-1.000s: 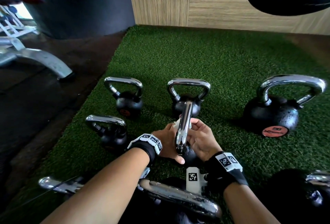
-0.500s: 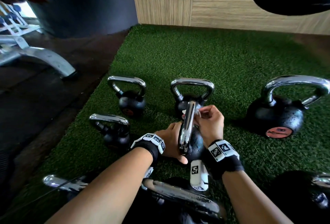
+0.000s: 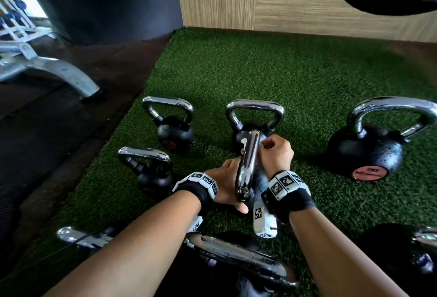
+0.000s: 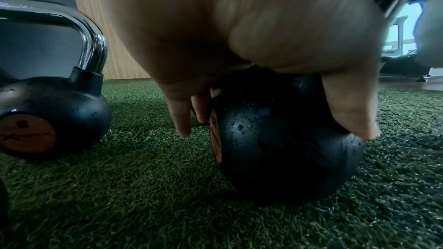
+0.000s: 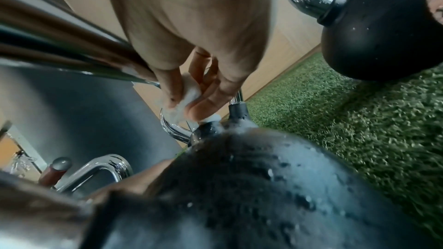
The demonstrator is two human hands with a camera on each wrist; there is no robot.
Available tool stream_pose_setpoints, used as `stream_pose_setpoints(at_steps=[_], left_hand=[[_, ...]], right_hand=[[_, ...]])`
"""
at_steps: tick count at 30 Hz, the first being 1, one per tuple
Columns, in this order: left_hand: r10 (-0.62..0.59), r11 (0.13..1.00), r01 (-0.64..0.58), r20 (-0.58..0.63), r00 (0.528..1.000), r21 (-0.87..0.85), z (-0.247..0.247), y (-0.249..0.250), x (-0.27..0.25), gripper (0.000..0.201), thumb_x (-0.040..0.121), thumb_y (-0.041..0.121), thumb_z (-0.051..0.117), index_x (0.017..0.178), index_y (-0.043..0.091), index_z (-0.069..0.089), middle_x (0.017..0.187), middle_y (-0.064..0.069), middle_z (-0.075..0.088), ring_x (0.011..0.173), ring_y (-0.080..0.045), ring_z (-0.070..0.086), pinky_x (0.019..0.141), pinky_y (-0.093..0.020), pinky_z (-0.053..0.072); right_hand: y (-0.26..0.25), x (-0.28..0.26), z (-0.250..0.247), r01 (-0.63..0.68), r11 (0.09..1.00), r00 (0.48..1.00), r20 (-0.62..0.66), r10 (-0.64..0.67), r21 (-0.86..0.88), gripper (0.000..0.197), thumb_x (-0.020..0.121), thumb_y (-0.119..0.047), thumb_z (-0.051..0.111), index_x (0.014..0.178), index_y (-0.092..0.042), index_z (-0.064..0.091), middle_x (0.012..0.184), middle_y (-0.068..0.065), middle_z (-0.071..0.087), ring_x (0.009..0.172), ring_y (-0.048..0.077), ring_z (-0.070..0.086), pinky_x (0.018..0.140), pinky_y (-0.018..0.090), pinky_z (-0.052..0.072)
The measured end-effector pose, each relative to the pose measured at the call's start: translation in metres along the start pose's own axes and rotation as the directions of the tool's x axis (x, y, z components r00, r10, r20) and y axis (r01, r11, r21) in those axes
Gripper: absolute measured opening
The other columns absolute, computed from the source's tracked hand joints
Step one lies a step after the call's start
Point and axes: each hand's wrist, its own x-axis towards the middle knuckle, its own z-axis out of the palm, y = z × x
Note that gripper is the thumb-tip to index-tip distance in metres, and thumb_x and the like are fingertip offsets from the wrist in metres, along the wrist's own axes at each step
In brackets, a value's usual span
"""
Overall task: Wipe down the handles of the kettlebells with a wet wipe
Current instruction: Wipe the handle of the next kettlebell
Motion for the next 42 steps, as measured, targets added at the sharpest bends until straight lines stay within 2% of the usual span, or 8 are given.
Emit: stream_pose_setpoints(at_steps=[11,14,20,24,30,34,37,42], left_hand=[[-0.079,0.99,0.074,-0.032,0.996,-0.12,0.01,-0.007,0.002,0.135,0.035,0.081,0.075,0.151,0.037,0.02,0.146,0.003,0.032,0.141,-0.026,0.04,0.112,-0.052,0.045],[-0.05,0.989,0.048,-0.011,0.999,-0.138,0.011,-0.009,0.002,0.131,0.037,0.08,0.076,0.15,0.038,0.025,0.147,0.001,0.031,0.138,-0.026,0.042,0.112,-0.048,0.045],[-0.046,0.971,0.036,-0.037,0.998,-0.237,-0.003,-0.006,-0.01,0.131,0.043,0.066,0.09,0.149,0.029,0.022,0.151,-0.002,0.035,0.136,-0.025,0.049,0.11,-0.041,0.047],[-0.042,0.97,0.051,0.044,0.998,-0.239,-0.013,-0.001,-0.017,0.136,0.051,0.058,0.094,0.158,0.032,0.013,0.162,-0.003,0.023,0.146,-0.027,0.037,0.117,-0.046,0.04],[-0.109,0.987,0.135,0.254,0.961,-0.089,-0.053,0.006,-0.006,0.109,0.074,0.015,0.088,0.159,0.015,0.019,0.153,-0.012,0.047,0.137,-0.031,0.051,0.105,-0.031,0.044],[-0.046,0.998,0.051,-0.182,0.982,0.023,-0.104,0.015,-0.004,0.084,0.086,-0.003,0.059,0.158,0.029,0.028,0.148,-0.013,0.053,0.118,-0.037,0.064,0.088,-0.037,0.051],[0.152,0.98,-0.116,-0.239,0.959,0.16,-0.13,0.033,-0.001,0.074,0.093,0.01,0.056,0.156,0.041,0.032,0.163,-0.001,0.034,0.129,-0.033,0.058,0.103,-0.04,0.05],[0.099,0.974,-0.066,-0.145,0.984,0.217,-0.131,0.042,-0.002,0.04,0.085,0.048,0.041,0.121,0.048,0.058,0.13,0.003,0.066,0.111,-0.029,0.066,0.082,-0.034,0.045]], right_hand=[[-0.011,-0.012,-0.024,0.025,0.977,0.959,0.28,0.036,-0.212,0.006,0.084,-0.016,0.065,0.085,-0.012,0.061,0.088,0.006,0.068,0.089,0.032,0.069,0.076,0.028,0.05],[-0.018,-0.028,-0.05,-0.047,0.985,0.87,0.477,0.123,-0.168,0.012,0.084,-0.008,0.059,0.093,-0.017,0.059,0.09,0.008,0.069,0.065,0.026,0.075,0.065,0.041,0.064],[-0.051,-0.051,-0.065,0.053,0.979,0.636,0.763,0.12,-0.198,0.032,0.095,-0.019,0.053,0.068,-0.02,0.071,0.065,0.0,0.064,0.044,0.008,0.056,0.048,0.027,0.051],[-0.068,-0.057,-0.063,0.395,0.856,0.635,0.773,0.008,-0.334,0.016,0.073,-0.068,0.07,0.06,-0.061,0.063,0.052,-0.031,0.059,0.05,-0.008,0.053,0.047,0.01,0.036],[-0.066,-0.057,-0.049,0.358,0.806,0.728,0.682,0.076,-0.472,0.038,0.055,-0.056,0.087,0.077,-0.03,0.068,0.081,-0.009,0.068,0.065,0.0,0.055,0.049,0.016,0.034],[-0.065,-0.057,-0.044,0.326,0.809,0.733,0.671,0.11,-0.489,0.052,0.062,-0.048,0.089,0.103,-0.022,0.071,0.102,0.004,0.071,0.094,0.019,0.067,0.056,0.019,0.04],[-0.064,-0.058,-0.044,0.311,0.782,0.74,0.654,0.157,-0.539,0.067,0.066,-0.051,0.087,0.116,-0.01,0.069,0.114,0.009,0.071,0.105,0.024,0.066,0.072,0.023,0.044],[-0.066,-0.061,-0.048,0.307,0.775,0.722,0.666,0.188,-0.552,0.053,0.07,-0.048,0.085,0.1,-0.008,0.072,0.096,0.007,0.069,0.083,0.021,0.061,0.064,0.024,0.042]])
